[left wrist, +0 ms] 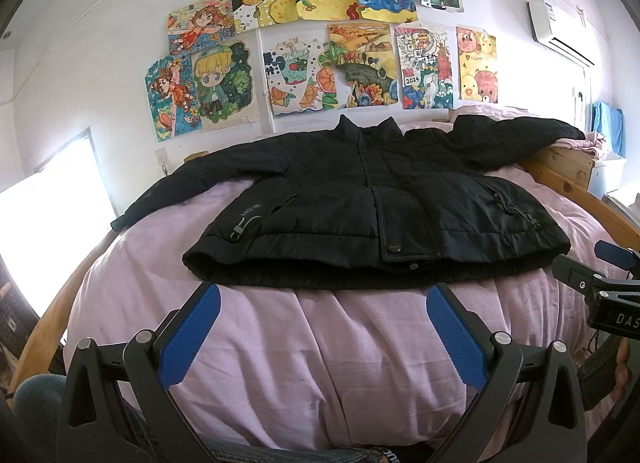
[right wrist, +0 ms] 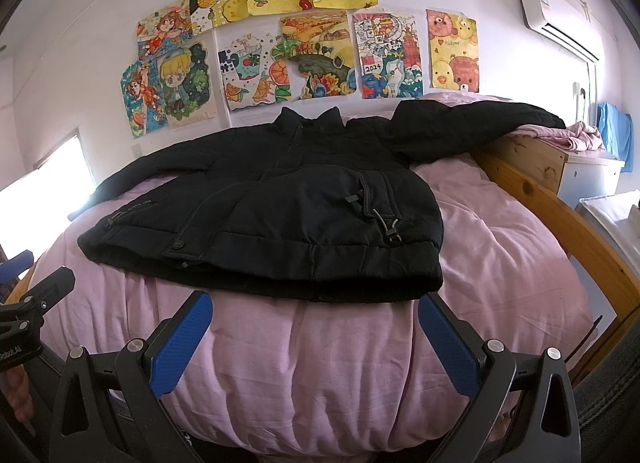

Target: Fold large clothes

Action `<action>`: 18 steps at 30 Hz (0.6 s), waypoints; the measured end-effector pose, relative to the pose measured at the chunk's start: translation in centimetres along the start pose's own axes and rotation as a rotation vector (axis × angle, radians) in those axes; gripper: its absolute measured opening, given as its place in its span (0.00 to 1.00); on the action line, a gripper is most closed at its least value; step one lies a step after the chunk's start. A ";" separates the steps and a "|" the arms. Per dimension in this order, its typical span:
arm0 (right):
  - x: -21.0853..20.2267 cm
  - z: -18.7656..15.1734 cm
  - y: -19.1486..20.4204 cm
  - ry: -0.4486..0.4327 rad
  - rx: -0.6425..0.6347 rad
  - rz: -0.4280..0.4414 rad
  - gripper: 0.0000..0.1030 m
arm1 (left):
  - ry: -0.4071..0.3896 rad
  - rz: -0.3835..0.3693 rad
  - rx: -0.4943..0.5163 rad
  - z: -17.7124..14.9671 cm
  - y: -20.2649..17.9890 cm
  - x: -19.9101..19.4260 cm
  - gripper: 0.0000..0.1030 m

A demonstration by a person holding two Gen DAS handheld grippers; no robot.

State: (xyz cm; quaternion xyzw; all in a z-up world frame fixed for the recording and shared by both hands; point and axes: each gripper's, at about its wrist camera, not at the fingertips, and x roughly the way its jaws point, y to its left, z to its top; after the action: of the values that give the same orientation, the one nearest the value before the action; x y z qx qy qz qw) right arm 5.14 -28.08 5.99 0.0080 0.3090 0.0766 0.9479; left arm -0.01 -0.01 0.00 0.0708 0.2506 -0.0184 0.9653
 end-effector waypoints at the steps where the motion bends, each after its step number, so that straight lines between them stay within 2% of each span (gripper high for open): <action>1: 0.0 0.0 0.0 0.000 0.000 0.000 1.00 | 0.000 0.001 0.000 0.0 0.0 0.0 0.98; 18: 0.0 -0.1 -0.2 0.001 0.004 0.002 1.00 | 0.000 0.000 -0.002 0.0 0.0 0.0 0.98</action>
State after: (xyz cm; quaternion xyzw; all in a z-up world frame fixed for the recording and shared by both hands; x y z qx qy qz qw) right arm 5.14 -28.27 5.90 0.0100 0.3095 0.0769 0.9477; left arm -0.01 -0.02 0.00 0.0699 0.2504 -0.0180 0.9655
